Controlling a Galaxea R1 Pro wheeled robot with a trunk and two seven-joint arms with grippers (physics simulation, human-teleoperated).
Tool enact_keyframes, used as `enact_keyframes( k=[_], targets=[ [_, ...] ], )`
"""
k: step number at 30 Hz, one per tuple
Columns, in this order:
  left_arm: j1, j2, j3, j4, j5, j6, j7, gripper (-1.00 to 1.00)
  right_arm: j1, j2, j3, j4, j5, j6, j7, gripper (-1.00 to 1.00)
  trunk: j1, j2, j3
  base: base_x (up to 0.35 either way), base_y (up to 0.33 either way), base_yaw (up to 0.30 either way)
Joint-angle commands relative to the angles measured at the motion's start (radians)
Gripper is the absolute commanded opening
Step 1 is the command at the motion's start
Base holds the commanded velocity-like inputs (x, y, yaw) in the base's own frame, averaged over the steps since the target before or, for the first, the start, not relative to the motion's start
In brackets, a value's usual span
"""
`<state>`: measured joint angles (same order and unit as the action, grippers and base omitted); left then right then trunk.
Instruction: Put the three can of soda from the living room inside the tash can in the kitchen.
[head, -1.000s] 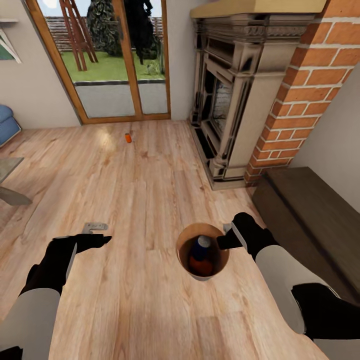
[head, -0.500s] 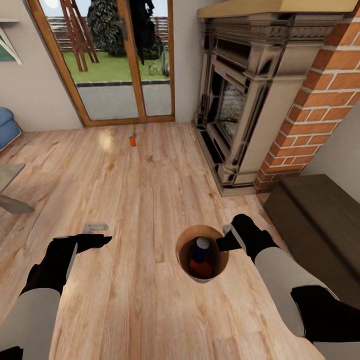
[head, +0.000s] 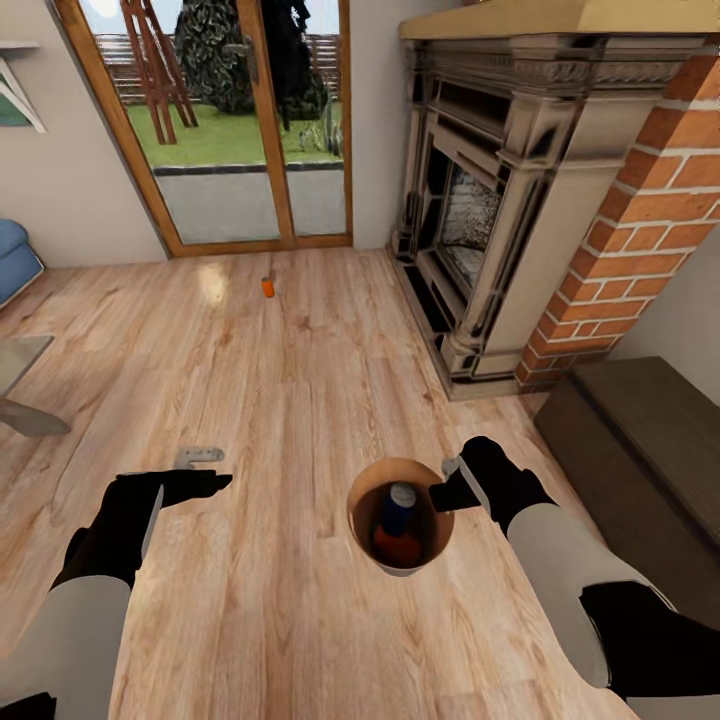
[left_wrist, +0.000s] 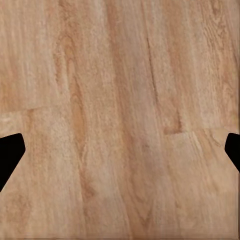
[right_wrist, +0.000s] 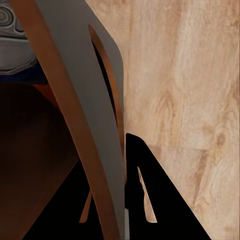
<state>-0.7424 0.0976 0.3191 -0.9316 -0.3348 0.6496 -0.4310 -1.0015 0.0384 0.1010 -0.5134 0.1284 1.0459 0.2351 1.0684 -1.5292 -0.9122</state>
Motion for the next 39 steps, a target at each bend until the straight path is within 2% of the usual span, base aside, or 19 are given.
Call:
enact_keyframes(
  k=[1, 19, 35, 39],
  targets=[
    [0.000, 0.000, 0.000, 0.000, 0.000, 0.006, 0.000, 1.00, 0.000, 0.001, -0.001, -0.001, -0.015, 0.001, 0.006, -1.00, -0.004, 0.007, 0.003, 0.003, 0.002, 0.000],
    [-0.001, -0.003, 0.000, 0.008, -0.005, 0.039, 0.000, 1.00, 0.063, 0.010, -0.002, -0.071, -0.014, 0.001, 0.004, -1.00, -0.073, 0.133, 0.060, 0.000, 0.000, 0.000],
    [-0.003, -0.001, -0.001, 0.009, -0.006, 0.062, 0.000, 1.00, 0.066, -0.002, -0.010, -0.067, -0.019, 0.001, 0.029, -1.00, -0.134, 0.245, 0.110, 0.000, 0.000, 0.000],
    [-0.003, -0.002, -0.001, 0.010, -0.006, 0.064, 0.000, 1.00, 0.064, -0.005, -0.027, -0.059, -0.019, 0.001, 0.037, -1.00, -0.150, 0.273, 0.122, 0.000, 0.000, 0.000]
  ],
)
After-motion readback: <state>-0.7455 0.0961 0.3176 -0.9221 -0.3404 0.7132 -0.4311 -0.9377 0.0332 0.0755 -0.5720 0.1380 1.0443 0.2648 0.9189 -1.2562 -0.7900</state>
